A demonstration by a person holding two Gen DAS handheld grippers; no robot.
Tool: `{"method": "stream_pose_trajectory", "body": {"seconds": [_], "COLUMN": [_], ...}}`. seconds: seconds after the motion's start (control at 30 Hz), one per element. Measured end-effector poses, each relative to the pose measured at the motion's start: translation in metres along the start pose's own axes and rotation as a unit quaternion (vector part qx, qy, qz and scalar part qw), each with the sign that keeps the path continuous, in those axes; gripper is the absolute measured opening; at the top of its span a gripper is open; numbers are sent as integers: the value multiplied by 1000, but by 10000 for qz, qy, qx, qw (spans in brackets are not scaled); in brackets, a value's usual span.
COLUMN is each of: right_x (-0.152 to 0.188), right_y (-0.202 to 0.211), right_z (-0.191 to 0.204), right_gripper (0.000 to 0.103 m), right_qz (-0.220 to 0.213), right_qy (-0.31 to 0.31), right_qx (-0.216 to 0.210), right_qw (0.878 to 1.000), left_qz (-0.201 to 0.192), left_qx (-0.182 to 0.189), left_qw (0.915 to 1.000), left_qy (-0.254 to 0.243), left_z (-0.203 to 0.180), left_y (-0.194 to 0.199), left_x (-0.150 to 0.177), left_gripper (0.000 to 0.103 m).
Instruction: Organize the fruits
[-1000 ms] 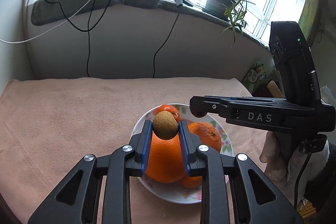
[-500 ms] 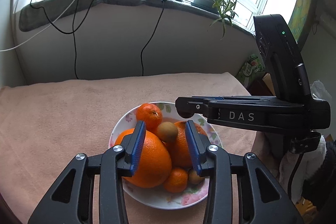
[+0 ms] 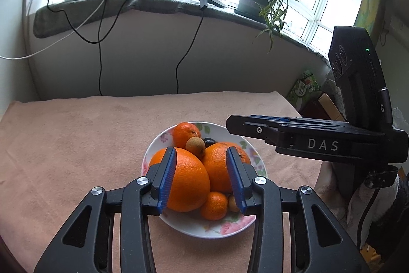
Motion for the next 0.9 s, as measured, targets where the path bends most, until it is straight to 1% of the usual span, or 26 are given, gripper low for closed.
{"method": "stream_pose_trajectory", "body": {"seconds": [0.03,0.07,0.13,0.17,0.2,0.27,0.3,0.33,0.4,0.47,0.53,0.63,0.7,0.73,0.8,0.9], "right_x": [1,2,4,4,5,9,10,13,16,20,24,33,38,41,46,52], "right_y": [3,7,16,21,25,32,35,39,46,53,59,67,70,72,75,78], "right_z": [1,3,5,6,8,8,8,8,8,7,6,4,2,0,-3,-8], "right_gripper": [48,51,70,72,73,74,77,80,83,85,90,93,94,94,94,94], "right_qz": [-42,-99,-258,-347,-416,-488,-520,-563,-663,-796,-954,-1138,-1199,-1222,-1243,-1277], "right_qy": [12,14,41,62,84,108,126,144,186,238,290,384,440,450,428,391], "right_qx": [-11,-24,-34,-25,-21,-12,-6,1,5,85,194,345,462,511,570,624], "right_qw": [10000,9999,9997,9994,9991,9988,9986,9983,9976,9965,9948,9922,9907,9902,9897,9891], "left_qz": [-17,-30,-58,-71,-88,-129,-143,-156,-191,-203,-205,-181,-150,-134,-122,-79], "left_qx": [-21,-46,-77,-107,-140,-173,-177,-187,-216,-284,-342,-428,-573,-643,-776,-945], "left_qw": [10000,10000,10000,9999,9999,9998,9997,9997,9996,9994,9992,9989,9982,9978,9969,9955], "left_qy": [-3,-3,-9,-15,-21,-35,-23,-2,17,5,6,21,-35,-59,-70,-80], "left_z": [0,1,1,1,1,1,1,1,1,0,-1,-3,-4,-4,-2,1], "left_y": [3,6,12,15,18,25,27,30,35,39,42,45,47,48,51,55], "left_x": [1,1,3,3,4,5,6,6,8,11,14,21,24,26,29,35], "left_gripper": [45,46,48,50,54,55,57,63,66,67,71,72,73,77,79,79]}}
Point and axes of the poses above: each gripper's, at about its wrist camera, not at the fingertips, and y roughly against the way its jaws point, z to its left, x to its underside, the point moved 10 cm from there along -y, roughly the way its jaws point, and after that the axes turned 13 degrees about -y, right-handed, at the moved point
